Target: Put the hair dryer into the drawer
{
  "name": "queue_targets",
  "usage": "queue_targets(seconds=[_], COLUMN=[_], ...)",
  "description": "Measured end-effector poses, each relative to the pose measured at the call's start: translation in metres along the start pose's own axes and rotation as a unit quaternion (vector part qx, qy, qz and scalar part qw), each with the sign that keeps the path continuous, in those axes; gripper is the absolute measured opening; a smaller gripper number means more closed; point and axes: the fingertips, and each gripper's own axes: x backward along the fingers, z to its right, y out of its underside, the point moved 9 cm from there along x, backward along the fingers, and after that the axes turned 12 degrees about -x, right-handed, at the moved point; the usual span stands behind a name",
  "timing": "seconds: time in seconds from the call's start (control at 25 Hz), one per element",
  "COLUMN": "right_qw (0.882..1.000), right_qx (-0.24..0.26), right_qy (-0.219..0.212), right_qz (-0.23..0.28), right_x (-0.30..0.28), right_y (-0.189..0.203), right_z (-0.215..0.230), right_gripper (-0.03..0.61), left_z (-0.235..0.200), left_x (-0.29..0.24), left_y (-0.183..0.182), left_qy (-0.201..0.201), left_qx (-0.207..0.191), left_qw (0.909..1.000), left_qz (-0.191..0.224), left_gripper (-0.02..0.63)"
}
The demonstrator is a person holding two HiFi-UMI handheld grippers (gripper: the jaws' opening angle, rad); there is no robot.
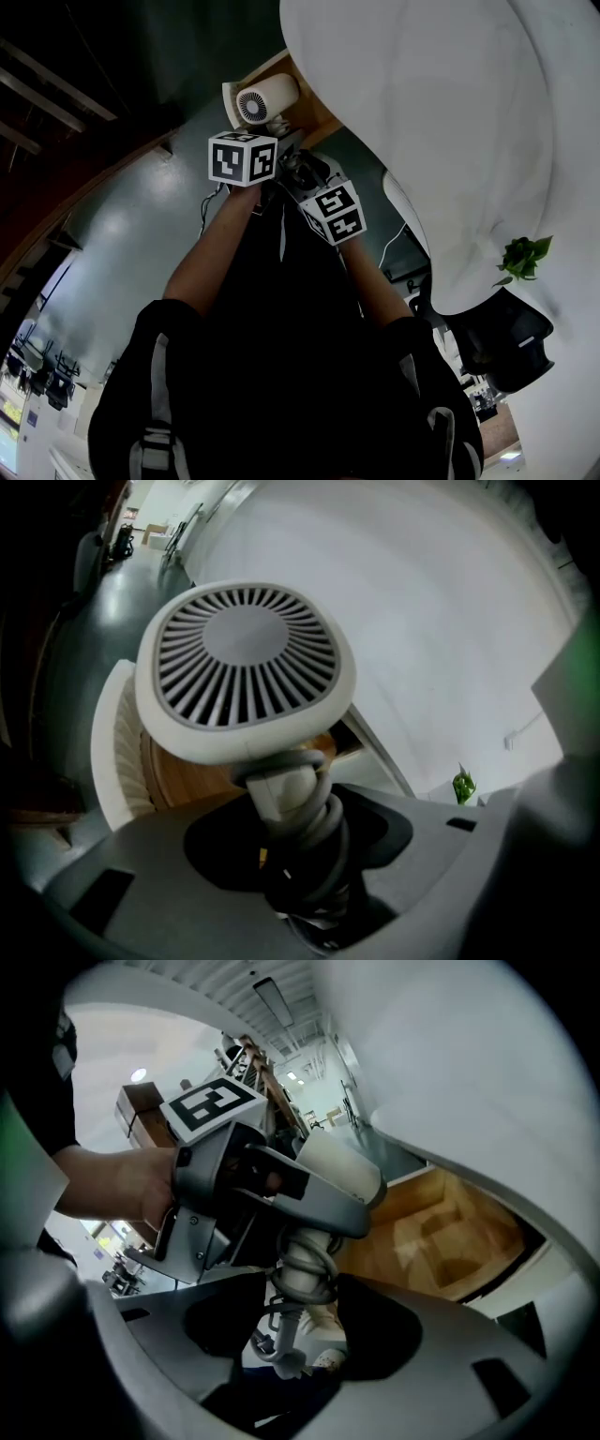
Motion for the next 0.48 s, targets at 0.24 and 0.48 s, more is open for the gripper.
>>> queue_targets(seconds=[0.24, 0.48], right_qw=[0.998, 0.994], right_qx=[-0.065, -0.100], right_qy=[-0.014, 0.006], right_qz=[-0.025, -0.037], right_x=[-0.008, -0.006], right_y=[-0.001, -0.002], right_z=[0.009, 0.007], right_gripper=[0.235, 0.229], left_z=[0.000, 0.006], left_x=[-0.002, -0.012], left_y=[0.001, 0.000], left_qy=[-0.018, -0.028], left_qx=[-0.010, -0.003], left_qw=[0.9997, 0.9987], left_qz=[-0.015, -0.042], left_gripper=[0.207, 0.264])
